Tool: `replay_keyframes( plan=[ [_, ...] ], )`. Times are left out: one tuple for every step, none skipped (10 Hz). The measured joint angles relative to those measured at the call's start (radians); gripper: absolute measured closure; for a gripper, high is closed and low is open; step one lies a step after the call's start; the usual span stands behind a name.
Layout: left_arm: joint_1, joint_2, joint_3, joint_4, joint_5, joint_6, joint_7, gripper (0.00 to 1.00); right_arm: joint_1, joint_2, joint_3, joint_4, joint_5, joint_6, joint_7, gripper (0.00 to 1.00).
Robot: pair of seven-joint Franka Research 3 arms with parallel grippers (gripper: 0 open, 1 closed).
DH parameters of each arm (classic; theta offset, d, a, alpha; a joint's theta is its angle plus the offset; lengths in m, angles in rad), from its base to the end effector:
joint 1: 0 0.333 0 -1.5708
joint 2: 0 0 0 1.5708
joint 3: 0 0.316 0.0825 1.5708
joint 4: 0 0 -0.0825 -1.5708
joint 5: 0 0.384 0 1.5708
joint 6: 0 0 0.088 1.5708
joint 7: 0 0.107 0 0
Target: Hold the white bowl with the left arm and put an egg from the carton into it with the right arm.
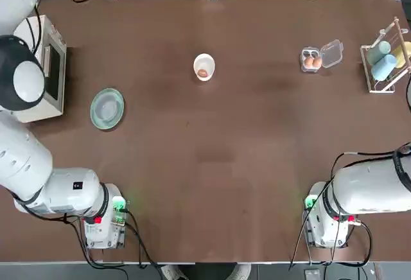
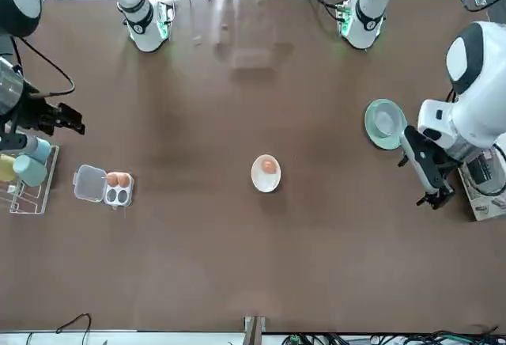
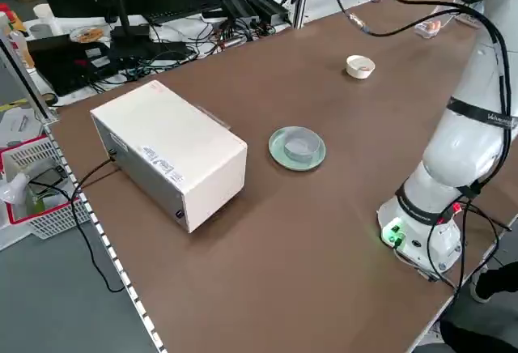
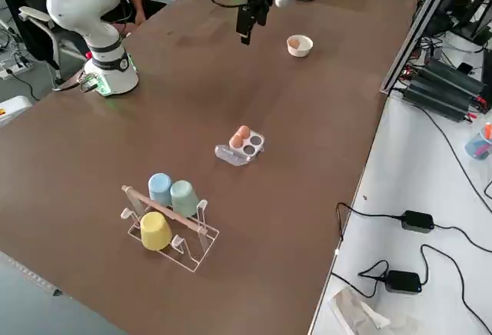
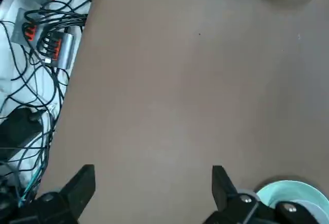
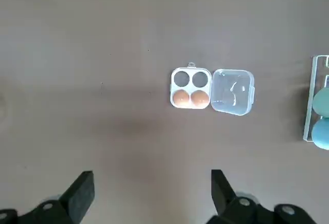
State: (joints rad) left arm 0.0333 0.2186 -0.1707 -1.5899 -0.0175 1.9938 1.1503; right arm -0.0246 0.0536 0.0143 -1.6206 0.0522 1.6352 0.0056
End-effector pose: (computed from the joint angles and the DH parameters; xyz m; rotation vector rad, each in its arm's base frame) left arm 0.6424 -0.0801 0.5263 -2.4775 1.8342 -0.2944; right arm 0.5736 -0.0008 0.5763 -3.0880 0.0313 0.0600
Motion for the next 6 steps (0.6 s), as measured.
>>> replay_keyframes(
  plan=[
    [0.000, -0.004, 0.000, 0.025, 0.000, -0.037, -0.011, 0.00, -0.001, -0.008, -0.001, 0.000, 0.000, -0.003, 0.001, 0.00],
    [0.000, -0.008, 0.001, 0.040, 0.002, -0.056, -0.040, 0.00, -0.002, -0.015, -0.001, -0.001, 0.000, -0.006, 0.001, 0.00],
    [0.000, -0.009, 0.001, 0.048, 0.004, -0.073, -0.090, 0.00, -0.002, -0.018, -0.002, -0.002, 0.000, -0.009, 0.002, 0.00],
    [0.001, -0.013, 0.002, 0.055, 0.004, -0.098, -0.155, 0.00, -0.002, -0.018, -0.002, -0.003, 0.000, -0.014, 0.003, 0.00],
    [0.005, -0.019, 0.002, 0.059, 0.005, -0.129, -0.240, 0.00, -0.003, -0.018, -0.002, -0.005, 0.000, -0.020, 0.003, 0.00],
    [0.008, -0.028, 0.002, 0.060, 0.006, -0.153, -0.342, 0.00, -0.004, -0.018, -0.001, -0.005, 0.000, -0.021, 0.003, 0.00]
  ],
)
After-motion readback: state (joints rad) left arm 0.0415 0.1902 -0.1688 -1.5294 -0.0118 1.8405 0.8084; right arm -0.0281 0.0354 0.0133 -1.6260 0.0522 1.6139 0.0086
